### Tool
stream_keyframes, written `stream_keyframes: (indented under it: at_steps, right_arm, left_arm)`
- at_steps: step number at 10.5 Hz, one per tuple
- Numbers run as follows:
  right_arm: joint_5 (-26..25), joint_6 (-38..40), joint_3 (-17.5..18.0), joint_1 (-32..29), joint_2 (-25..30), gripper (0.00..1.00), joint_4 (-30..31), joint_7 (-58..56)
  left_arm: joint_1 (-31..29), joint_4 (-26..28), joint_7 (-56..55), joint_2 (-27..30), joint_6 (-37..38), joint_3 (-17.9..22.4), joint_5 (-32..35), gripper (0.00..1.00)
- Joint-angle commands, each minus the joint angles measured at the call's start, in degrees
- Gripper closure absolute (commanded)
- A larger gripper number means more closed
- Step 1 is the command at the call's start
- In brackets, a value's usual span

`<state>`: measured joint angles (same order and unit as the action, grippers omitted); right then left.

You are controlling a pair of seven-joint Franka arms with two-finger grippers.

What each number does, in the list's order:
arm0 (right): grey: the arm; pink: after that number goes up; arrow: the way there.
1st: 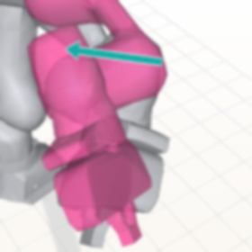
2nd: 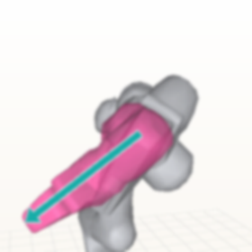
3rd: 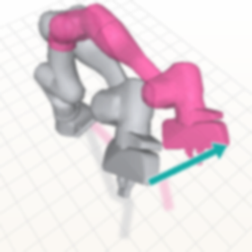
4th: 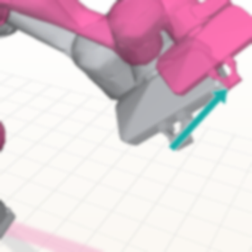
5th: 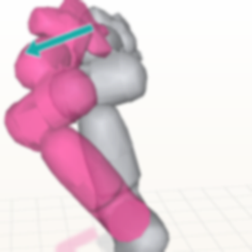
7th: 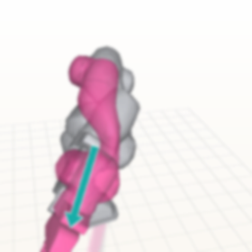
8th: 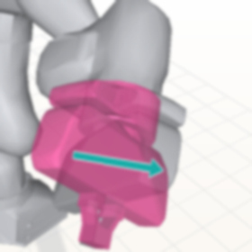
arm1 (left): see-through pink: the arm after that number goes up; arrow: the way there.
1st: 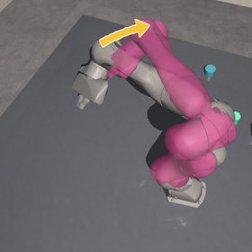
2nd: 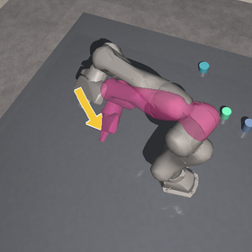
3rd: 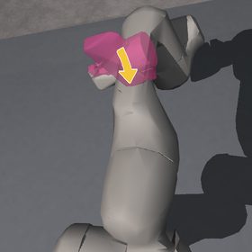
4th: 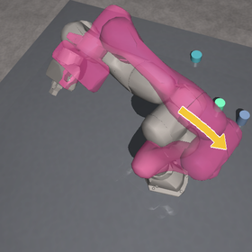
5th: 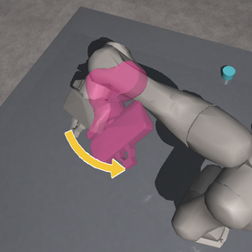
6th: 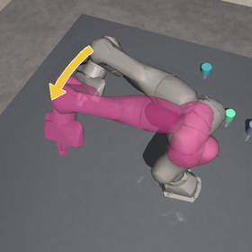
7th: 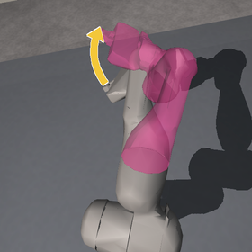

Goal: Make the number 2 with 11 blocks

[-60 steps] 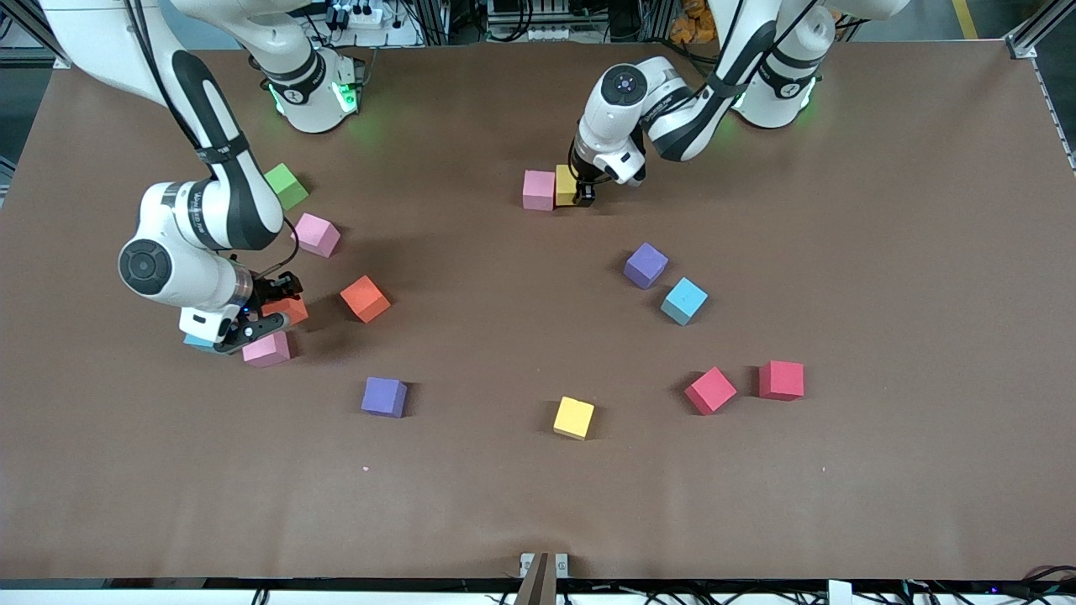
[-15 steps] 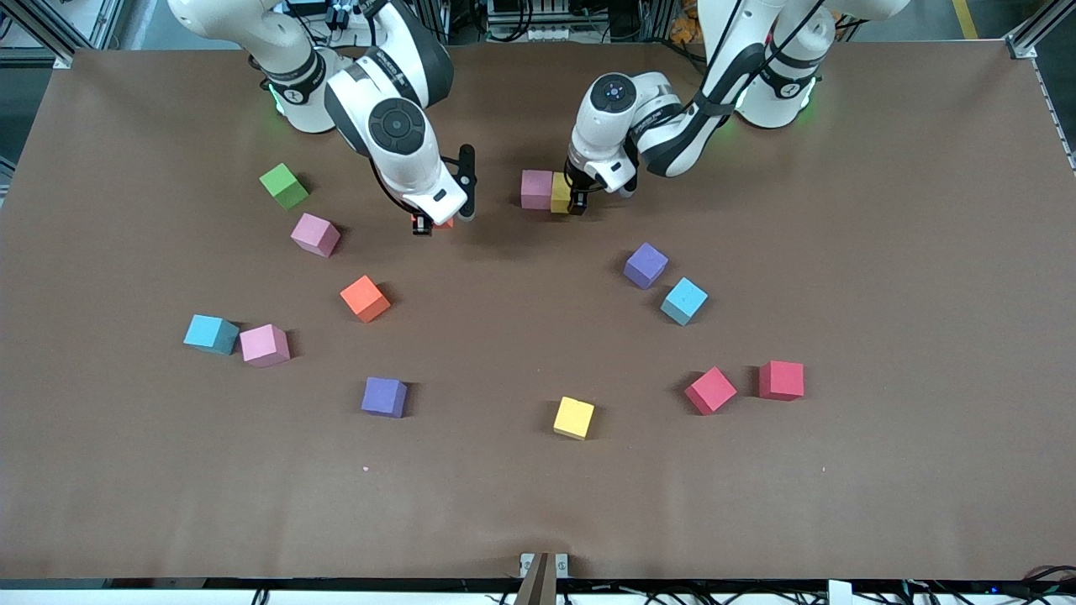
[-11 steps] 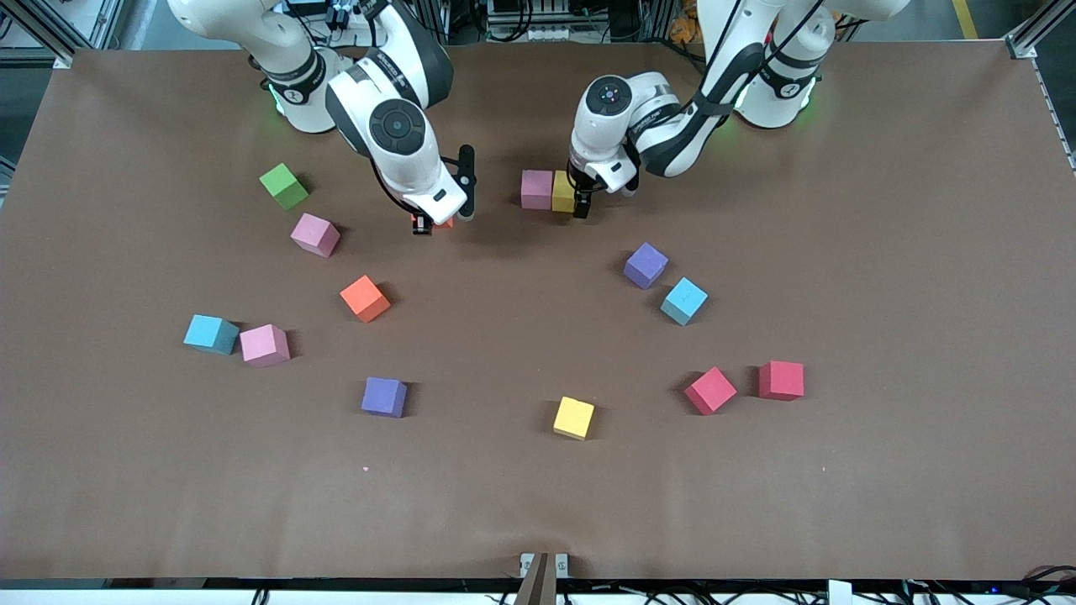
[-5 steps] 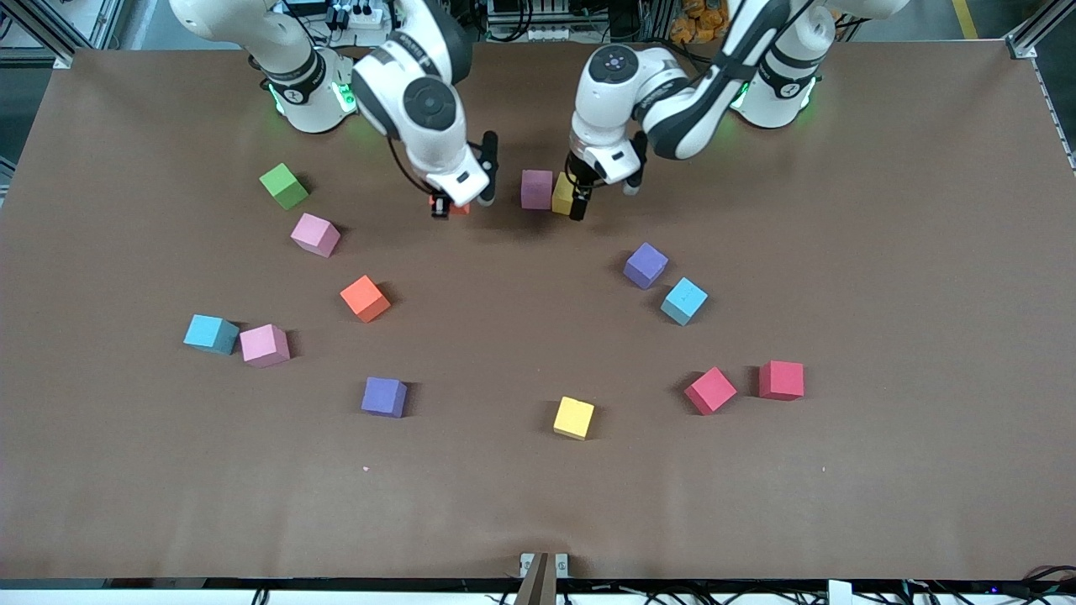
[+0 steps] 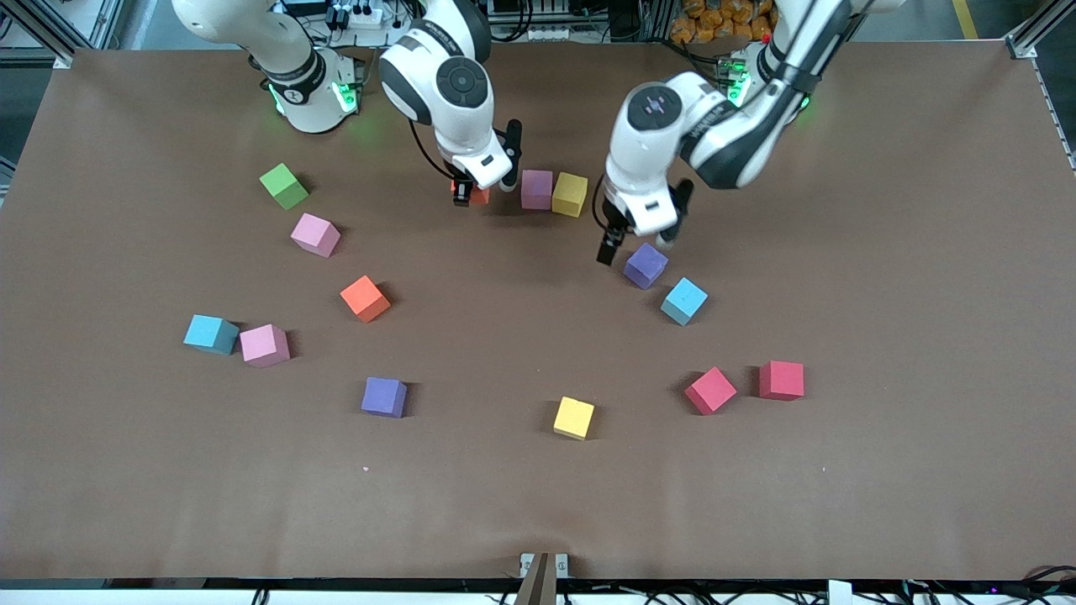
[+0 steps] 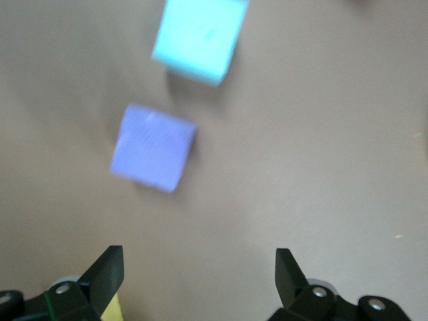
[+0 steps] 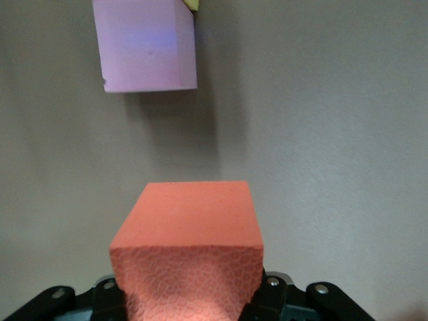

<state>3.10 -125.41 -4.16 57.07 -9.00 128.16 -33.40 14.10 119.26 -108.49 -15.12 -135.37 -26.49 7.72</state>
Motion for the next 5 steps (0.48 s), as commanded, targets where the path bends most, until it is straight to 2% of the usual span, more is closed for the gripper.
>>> stream_keyframes:
  at_steps: [1,5]
  right_arm:
    - [0.24,-2.55,-0.32,3.03,-1.72,0.59,0.16,3.6]
    - [0.24,-6.16,-0.41,4.97,-4.36,0.59,0.16,3.95]
  left_arm:
    - [-0.12,-13.75,15.87,-7.89,8.87,4.5,-2.01,0.0]
    - [-5.73,-25.8,45.84,-15.79,9.78,5.58,-0.95,0.0]
